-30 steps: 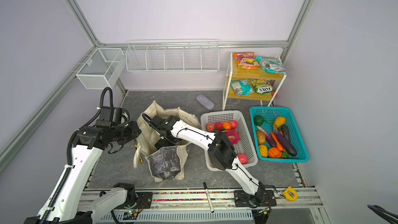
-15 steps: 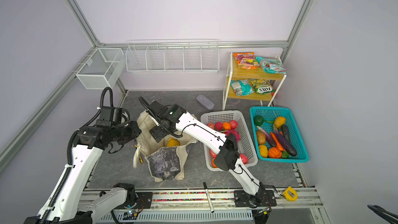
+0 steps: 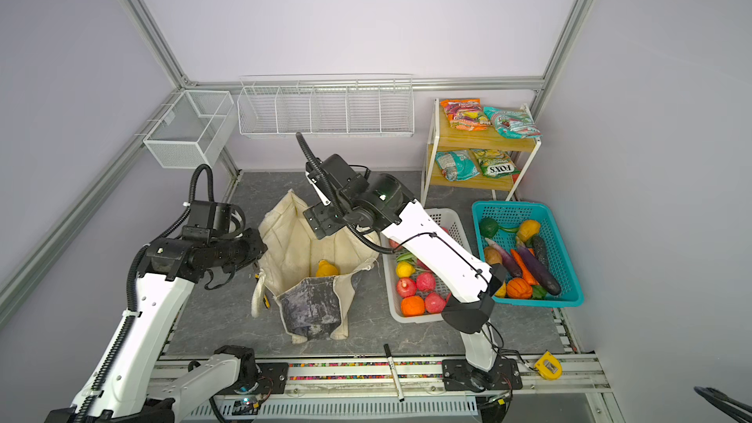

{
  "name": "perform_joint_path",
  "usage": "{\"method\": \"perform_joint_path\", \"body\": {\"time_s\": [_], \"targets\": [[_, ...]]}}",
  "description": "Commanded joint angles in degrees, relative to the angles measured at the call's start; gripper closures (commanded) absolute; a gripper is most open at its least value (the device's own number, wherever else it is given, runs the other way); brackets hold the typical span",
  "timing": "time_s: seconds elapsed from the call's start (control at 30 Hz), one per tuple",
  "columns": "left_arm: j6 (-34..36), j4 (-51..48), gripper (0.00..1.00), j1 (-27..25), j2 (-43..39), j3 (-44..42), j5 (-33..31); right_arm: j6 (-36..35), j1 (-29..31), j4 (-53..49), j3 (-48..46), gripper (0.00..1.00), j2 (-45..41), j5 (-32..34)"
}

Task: Place the food into the grocery bag and tie it
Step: 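Raise the right gripper out of the bag and move it over the white basket, then lower the right gripper toward the pink dragon fruit in the basket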

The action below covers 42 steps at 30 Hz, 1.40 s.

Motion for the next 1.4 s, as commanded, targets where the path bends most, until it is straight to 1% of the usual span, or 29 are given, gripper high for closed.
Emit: {"method": "perform_joint_path", "body": {"time_s": [0.0, 0.1, 0.23, 0.43, 0.53, 0.6, 0.67, 0.73, 0.9, 1.0, 1.1, 1.2, 1.37], "targets": [[0.2, 0.3, 1.00, -0.2, -0.2, 1.1, -0.4, 1.5, -1.7, 2.9, -5.7, 0.12, -6.3, 8.7], [0.1, 0.3, 1.00, -0.2, -0.3, 1.1, -0.5, 5.3, -4.7, 5.1, -13.5, 0.12, -12.2, 12.7], [0.0, 0.3, 1.00, -0.2, -0.2, 1.1, -0.6, 15.8, -11.2, 5.6, -26.2, 0.12, -21.2, 15.4], [0.1, 0.3, 1.00, -0.2, -0.4, 0.9, -0.6, 29.7, -22.4, 8.2, -46.0, 0.12, -33.8, 8.2], [0.2, 0.3, 1.00, -0.2, -0.4, 0.7, -0.5, 35.2, -26.1, 9.0, -54.9, 0.12, -38.6, 5.5], [0.2, 0.2, 1.00, -0.2, -0.5, 0.5, -0.4, 37.2, -27.5, 8.9, -59.2, 0.12, -40.9, 4.7], [0.3, 0.1, 1.00, -0.2, -0.5, 0.3, -0.4, 38.5, -28.6, 7.7, -62.2, 0.12, -42.1, 3.9], [0.3, 0.0, 1.00, -0.2, -0.7, 0.2, -0.3, 38.2, -29.2, 7.4, -64.6, 0.12, -42.5, 2.8], [0.3, -0.1, 1.00, -0.2, -0.9, 0.0, -0.2, 37.7, -30.3, 6.6, -68.5, 0.12, -41.3, -0.8], [0.3, -0.3, 1.00, -0.2, -1.1, -0.1, -0.3, 39.2, -30.6, 7.1, -70.3, 0.12, -40.8, -2.2], [0.2, -0.4, 1.00, -0.2, -1.3, -0.2, -0.3, 41.9, -30.7, 8.8, -72.6, 0.11, -41.1, -2.8], [0.3, -0.6, 1.00, -0.2, -1.6, -0.2, -0.3, 46.2, -30.8, 10.8, -74.5, 0.12, -41.5, -3.4], [0.0, -0.5, 1.00, -0.2, -1.9, -0.4, -0.1, 56.3, -31.2, 13.4, -76.8, 0.12, -41.5, -3.7]]}}
